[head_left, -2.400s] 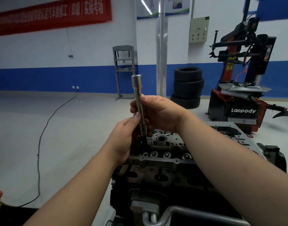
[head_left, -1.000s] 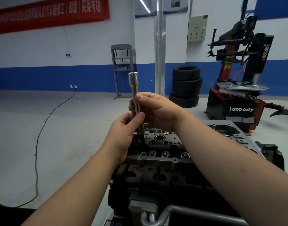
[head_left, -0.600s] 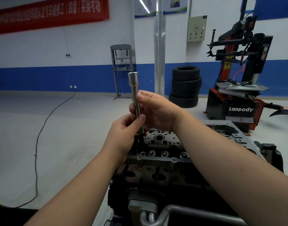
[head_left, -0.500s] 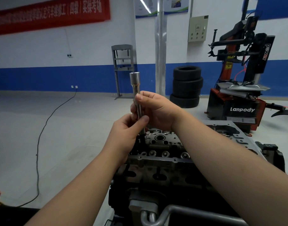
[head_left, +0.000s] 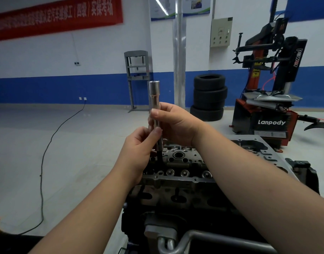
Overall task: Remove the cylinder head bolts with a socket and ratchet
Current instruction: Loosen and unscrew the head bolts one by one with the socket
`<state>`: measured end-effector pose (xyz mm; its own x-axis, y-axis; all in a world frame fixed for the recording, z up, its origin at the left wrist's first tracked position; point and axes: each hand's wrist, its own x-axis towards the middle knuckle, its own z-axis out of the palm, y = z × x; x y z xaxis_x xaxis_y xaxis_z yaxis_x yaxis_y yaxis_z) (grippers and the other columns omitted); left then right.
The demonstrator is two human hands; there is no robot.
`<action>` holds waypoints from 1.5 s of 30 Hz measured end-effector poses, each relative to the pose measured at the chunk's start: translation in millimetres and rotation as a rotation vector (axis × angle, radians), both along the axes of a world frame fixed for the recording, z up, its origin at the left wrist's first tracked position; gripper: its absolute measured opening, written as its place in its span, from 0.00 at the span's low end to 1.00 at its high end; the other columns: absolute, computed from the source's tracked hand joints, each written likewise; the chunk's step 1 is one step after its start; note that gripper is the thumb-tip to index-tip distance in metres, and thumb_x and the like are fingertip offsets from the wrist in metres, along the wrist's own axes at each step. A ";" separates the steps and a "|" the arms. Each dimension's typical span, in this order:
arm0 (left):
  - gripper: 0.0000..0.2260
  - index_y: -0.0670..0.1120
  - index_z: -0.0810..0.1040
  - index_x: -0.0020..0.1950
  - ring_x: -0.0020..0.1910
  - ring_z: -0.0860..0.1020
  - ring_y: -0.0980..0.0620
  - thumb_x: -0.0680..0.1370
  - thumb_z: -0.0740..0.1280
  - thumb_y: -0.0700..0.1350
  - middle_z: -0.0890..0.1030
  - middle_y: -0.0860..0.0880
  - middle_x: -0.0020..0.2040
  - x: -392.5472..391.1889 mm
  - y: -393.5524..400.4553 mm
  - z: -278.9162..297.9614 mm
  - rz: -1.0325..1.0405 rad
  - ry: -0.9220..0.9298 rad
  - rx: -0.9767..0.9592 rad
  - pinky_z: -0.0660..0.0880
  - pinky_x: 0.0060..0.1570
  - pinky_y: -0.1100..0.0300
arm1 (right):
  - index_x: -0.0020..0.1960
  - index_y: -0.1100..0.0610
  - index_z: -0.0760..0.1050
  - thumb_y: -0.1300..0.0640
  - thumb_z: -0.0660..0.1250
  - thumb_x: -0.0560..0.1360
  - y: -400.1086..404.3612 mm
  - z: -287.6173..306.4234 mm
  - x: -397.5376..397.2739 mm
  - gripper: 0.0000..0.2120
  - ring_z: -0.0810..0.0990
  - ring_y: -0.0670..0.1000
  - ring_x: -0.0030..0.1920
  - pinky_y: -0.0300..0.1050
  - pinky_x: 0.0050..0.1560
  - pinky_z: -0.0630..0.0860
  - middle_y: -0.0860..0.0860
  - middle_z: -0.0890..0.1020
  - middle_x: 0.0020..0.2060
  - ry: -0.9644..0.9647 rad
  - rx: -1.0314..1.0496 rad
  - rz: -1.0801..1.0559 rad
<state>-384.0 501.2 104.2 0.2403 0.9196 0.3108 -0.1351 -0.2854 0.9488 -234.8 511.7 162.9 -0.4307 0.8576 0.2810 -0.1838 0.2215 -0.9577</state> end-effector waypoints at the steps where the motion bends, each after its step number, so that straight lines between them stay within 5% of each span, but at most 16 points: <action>1: 0.18 0.51 0.84 0.50 0.48 0.85 0.47 0.70 0.68 0.63 0.87 0.47 0.46 -0.3 0.5 0.2 -0.005 -0.004 -0.007 0.79 0.55 0.41 | 0.48 0.58 0.71 0.57 0.65 0.79 0.5 -0.4 0.7 0.04 0.79 0.50 0.42 0.47 0.49 0.75 0.51 0.80 0.39 -0.002 0.007 0.004; 7: 0.20 0.47 0.84 0.54 0.46 0.86 0.49 0.78 0.62 0.61 0.87 0.43 0.49 -6.4 1.2 0.7 -0.093 0.004 -0.049 0.81 0.43 0.60 | 0.55 0.57 0.79 0.50 0.60 0.83 -0.1 -0.5 3.8 0.13 0.81 0.48 0.44 0.45 0.48 0.78 0.50 0.82 0.44 -0.050 -0.044 0.056; 12: 0.19 0.47 0.84 0.50 0.43 0.86 0.49 0.72 0.67 0.60 0.87 0.45 0.44 -2.9 0.2 0.8 -0.042 -0.050 -0.047 0.81 0.43 0.58 | 0.53 0.55 0.75 0.51 0.65 0.77 1.3 -1.8 1.0 0.09 0.76 0.50 0.40 0.48 0.44 0.69 0.49 0.79 0.41 -0.032 -0.030 0.004; 16: 0.18 0.47 0.84 0.49 0.42 0.85 0.51 0.69 0.69 0.59 0.87 0.47 0.43 -0.4 -0.4 0.4 0.001 -0.058 -0.017 0.82 0.45 0.57 | 0.47 0.56 0.73 0.53 0.66 0.78 2.7 -2.0 0.9 0.06 0.80 0.50 0.40 0.47 0.45 0.76 0.51 0.81 0.40 -0.017 0.012 -0.017; 22: 0.16 0.50 0.88 0.47 0.43 0.85 0.51 0.74 0.66 0.58 0.87 0.46 0.45 -4.8 -0.6 0.6 -0.106 -0.065 -0.023 0.80 0.42 0.63 | 0.55 0.55 0.79 0.47 0.60 0.81 3.2 -1.7 7.4 0.15 0.81 0.49 0.45 0.46 0.48 0.77 0.49 0.83 0.45 -0.066 -0.061 0.133; 25: 0.13 0.51 0.88 0.47 0.43 0.85 0.51 0.74 0.67 0.56 0.87 0.46 0.44 -3.9 -0.1 1.0 -0.091 -0.065 -0.039 0.81 0.44 0.60 | 0.59 0.55 0.77 0.47 0.62 0.80 3.4 -0.6 6.0 0.15 0.81 0.49 0.45 0.45 0.45 0.75 0.50 0.82 0.45 -0.060 -0.062 0.080; 30: 0.18 0.45 0.84 0.50 0.43 0.84 0.52 0.69 0.72 0.57 0.86 0.47 0.44 0.2 1.5 0.7 -0.009 -0.064 -0.023 0.78 0.50 0.54 | 0.47 0.56 0.72 0.55 0.67 0.76 3.9 -1.4 1.5 0.05 0.80 0.51 0.42 0.50 0.50 0.73 0.51 0.81 0.39 -0.014 -0.001 0.005; 36: 0.17 0.54 0.88 0.46 0.49 0.85 0.50 0.75 0.63 0.61 0.87 0.46 0.48 -5.3 4.6 -1.3 -0.096 -0.025 -0.051 0.75 0.54 0.52 | 0.52 0.56 0.80 0.51 0.62 0.81 -0.1 -0.3 5.1 0.11 0.80 0.46 0.40 0.40 0.40 0.78 0.50 0.82 0.44 -0.063 -0.032 0.039; 40: 0.18 0.48 0.86 0.48 0.45 0.85 0.51 0.73 0.66 0.60 0.87 0.47 0.44 -2.4 2.5 -0.9 -0.028 -0.044 -0.024 0.77 0.50 0.53 | 0.55 0.54 0.79 0.48 0.63 0.79 0.2 0.5 2.9 0.12 0.79 0.50 0.45 0.47 0.49 0.76 0.49 0.81 0.43 -0.058 -0.034 0.014; 45: 0.23 0.45 0.83 0.53 0.46 0.83 0.49 0.69 0.69 0.62 0.86 0.43 0.47 1.4 -1.4 1.7 0.032 -0.032 -0.011 0.79 0.55 0.49 | 0.43 0.56 0.74 0.51 0.69 0.77 0.5 -0.4 -3.3 0.09 0.77 0.52 0.40 0.50 0.48 0.73 0.52 0.80 0.39 -0.050 0.056 -0.089</action>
